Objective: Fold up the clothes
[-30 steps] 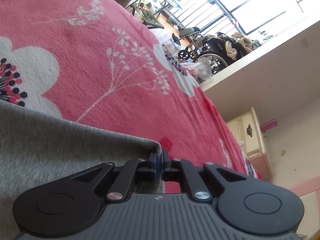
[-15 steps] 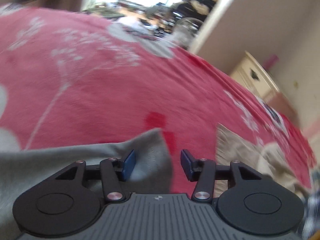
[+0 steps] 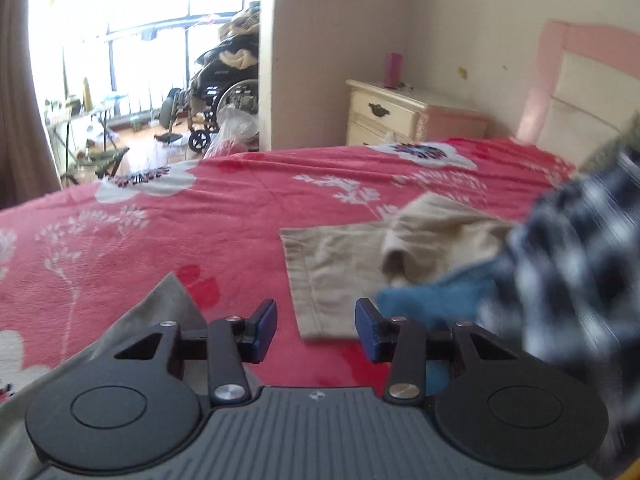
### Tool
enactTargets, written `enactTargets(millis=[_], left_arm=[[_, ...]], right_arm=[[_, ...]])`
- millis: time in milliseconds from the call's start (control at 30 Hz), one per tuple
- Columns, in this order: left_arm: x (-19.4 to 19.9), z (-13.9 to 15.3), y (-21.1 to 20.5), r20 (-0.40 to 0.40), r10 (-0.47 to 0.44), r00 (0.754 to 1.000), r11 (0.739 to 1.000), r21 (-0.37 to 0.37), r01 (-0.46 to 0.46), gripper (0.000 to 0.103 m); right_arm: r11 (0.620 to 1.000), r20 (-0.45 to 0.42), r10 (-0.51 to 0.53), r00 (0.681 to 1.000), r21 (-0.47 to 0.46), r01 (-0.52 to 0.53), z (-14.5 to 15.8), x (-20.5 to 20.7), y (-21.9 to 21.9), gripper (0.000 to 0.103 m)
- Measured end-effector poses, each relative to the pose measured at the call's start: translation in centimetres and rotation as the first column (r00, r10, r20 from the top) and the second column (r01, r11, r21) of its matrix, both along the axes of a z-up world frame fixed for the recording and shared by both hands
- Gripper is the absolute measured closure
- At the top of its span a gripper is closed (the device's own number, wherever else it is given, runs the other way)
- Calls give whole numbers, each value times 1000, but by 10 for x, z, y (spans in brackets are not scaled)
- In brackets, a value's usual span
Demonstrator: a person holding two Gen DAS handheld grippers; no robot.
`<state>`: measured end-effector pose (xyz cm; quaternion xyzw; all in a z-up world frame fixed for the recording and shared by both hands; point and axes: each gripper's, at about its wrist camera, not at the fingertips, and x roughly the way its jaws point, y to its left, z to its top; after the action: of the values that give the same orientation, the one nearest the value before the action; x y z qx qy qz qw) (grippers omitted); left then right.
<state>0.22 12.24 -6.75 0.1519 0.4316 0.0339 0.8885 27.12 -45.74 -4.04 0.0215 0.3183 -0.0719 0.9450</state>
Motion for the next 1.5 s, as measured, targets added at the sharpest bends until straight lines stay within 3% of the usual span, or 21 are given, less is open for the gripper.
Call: enactTargets(millis=[133,233,300,367,467,600,700,767,833,967,1167,1400,1500], left_arm=[[0,0,0,3,7,1000,1000,-1,-7,48],[2,0,0,8,15,1000,1000,-5,-15,48],[2,2,-1,12,14,1000,1000,2,-14,47],[3,5,-1,16,11,1000,1000,11,-11,47],[3,10,-2,22,6,1000,1000,26,-7,47],[-1,34,-4,84,13,996,1000,10,-14,47],[-6,59,-16,128,-28,991,999,-24,31,47],[-10,72,-35,141,-109,984,992,-49,117,47],[-11,79,-60,133,-203,970,971,-97,217,47],[-10,74,-120,109,-376,920,903,-179,390,47],[-2,39,-204,74,-574,816,802,-152,578,47],[15,15,-253,72,-653,754,751,-67,657,48],[20,13,-258,84,-651,754,751,-73,656,50]], right_arm=[[974,-101,-29,994,222,51,-1,-52,-26,57],[897,-229,-37,973,421,133,-20,-79,-35,55],[837,-267,-32,963,519,172,-31,-97,-35,55],[825,-260,-9,965,544,154,-33,-117,-25,55],[835,-237,42,970,542,96,-28,-148,-8,55],[828,-200,107,974,560,24,-21,-186,11,55],[806,-179,177,968,591,-38,-25,-210,33,55],[778,-169,232,958,623,-78,-31,-225,50,55],[742,-157,264,952,664,-96,-40,-236,65,55],[668,-175,242,954,744,-33,-61,-242,81,55],[650,-189,196,962,760,17,-66,-237,83,55],[631,-206,105,973,770,95,-79,-235,63,55],[617,-188,78,979,781,101,-80,-225,56,55]])
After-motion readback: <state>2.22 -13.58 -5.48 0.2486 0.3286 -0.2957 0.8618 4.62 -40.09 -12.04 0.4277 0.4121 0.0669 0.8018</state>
